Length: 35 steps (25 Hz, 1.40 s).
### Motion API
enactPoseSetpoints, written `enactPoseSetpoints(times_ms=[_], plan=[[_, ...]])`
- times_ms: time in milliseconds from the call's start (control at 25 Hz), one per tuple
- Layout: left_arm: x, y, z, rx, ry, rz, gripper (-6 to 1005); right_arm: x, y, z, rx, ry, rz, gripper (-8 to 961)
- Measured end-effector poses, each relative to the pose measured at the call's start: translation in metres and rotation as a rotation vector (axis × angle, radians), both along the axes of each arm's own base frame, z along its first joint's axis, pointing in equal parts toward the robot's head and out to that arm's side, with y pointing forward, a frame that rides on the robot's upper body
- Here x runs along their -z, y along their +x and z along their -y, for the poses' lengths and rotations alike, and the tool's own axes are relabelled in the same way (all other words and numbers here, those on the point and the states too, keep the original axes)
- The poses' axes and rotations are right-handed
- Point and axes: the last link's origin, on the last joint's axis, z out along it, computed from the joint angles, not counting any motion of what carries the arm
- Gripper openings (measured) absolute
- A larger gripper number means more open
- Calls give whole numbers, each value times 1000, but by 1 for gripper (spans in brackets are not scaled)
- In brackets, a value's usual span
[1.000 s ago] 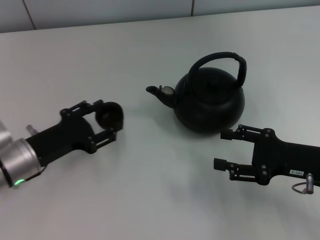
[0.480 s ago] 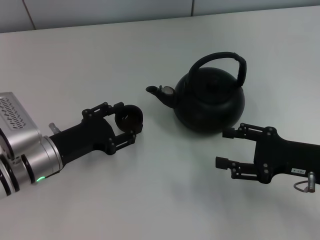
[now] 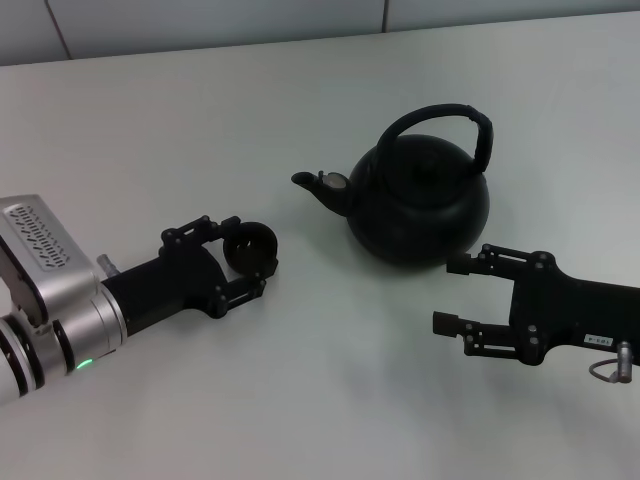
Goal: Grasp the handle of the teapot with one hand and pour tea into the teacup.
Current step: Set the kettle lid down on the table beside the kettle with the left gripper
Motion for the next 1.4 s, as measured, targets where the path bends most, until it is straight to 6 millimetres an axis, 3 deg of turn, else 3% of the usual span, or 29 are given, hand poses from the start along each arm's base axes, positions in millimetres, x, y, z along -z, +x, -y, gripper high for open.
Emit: enactPoseSetpoints(times_ms=[1120, 1280, 1400], plan=[[0, -1, -2, -15, 5, -7, 762, 1, -2, -2, -2, 3, -7, 755], [0, -1, -3, -14, 6, -7, 859, 1, -3, -2, -2, 6, -9, 755], [0, 0, -4, -10, 9, -8, 858, 1, -3, -3, -2, 6, -10, 755]])
